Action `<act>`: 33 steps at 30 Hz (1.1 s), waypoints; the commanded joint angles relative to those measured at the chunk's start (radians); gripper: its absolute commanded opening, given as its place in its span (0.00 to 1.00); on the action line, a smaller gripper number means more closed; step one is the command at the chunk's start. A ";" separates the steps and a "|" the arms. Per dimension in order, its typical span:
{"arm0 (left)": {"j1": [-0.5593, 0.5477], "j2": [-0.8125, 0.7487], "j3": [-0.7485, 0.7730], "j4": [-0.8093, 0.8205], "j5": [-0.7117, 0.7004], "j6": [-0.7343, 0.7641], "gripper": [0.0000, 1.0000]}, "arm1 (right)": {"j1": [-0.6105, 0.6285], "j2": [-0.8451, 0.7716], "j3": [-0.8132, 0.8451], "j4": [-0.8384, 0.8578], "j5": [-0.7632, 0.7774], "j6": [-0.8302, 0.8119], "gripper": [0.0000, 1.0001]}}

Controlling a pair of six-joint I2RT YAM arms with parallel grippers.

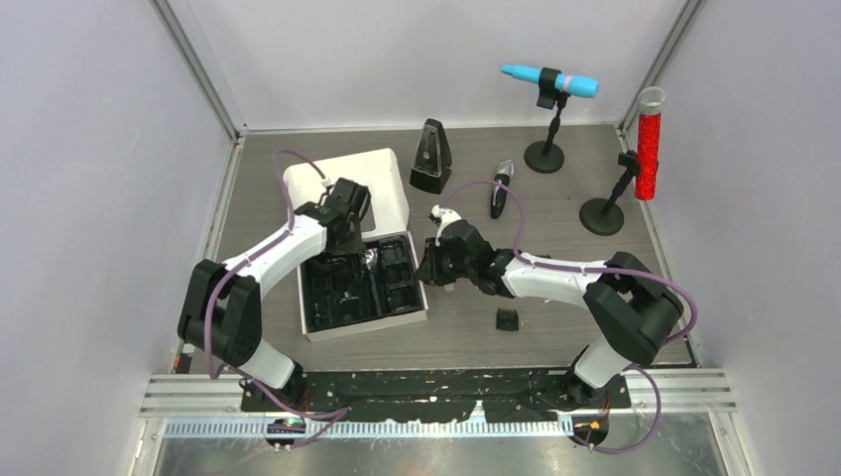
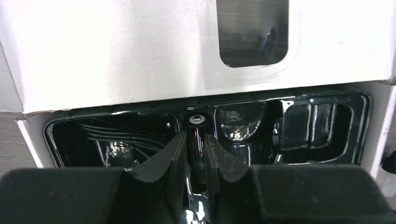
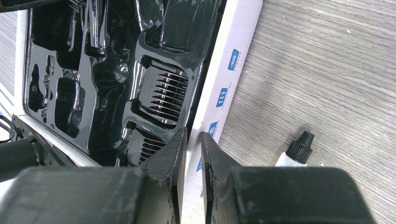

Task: Sort the hair-cutting tools

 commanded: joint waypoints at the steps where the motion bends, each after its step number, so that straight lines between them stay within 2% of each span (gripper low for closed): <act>1: 0.008 0.031 0.019 0.024 -0.039 0.019 0.22 | 0.004 -0.001 -0.013 -0.024 -0.015 -0.001 0.19; 13: 0.006 0.057 -0.024 0.032 0.033 0.012 0.07 | 0.004 0.016 -0.001 -0.025 -0.029 0.006 0.19; 21: 0.006 0.080 -0.015 -0.017 0.051 0.013 0.06 | 0.004 0.014 0.004 -0.029 -0.030 0.004 0.19; 25: 0.006 0.082 -0.023 -0.048 0.093 0.013 0.08 | 0.003 0.005 0.003 -0.036 -0.025 -0.002 0.19; 29: 0.006 0.075 -0.029 -0.059 0.076 0.020 0.12 | 0.005 -0.013 0.004 -0.049 -0.006 -0.016 0.19; 33: 0.006 0.001 -0.004 -0.055 0.062 0.019 0.24 | 0.004 -0.037 0.022 -0.072 0.003 -0.037 0.20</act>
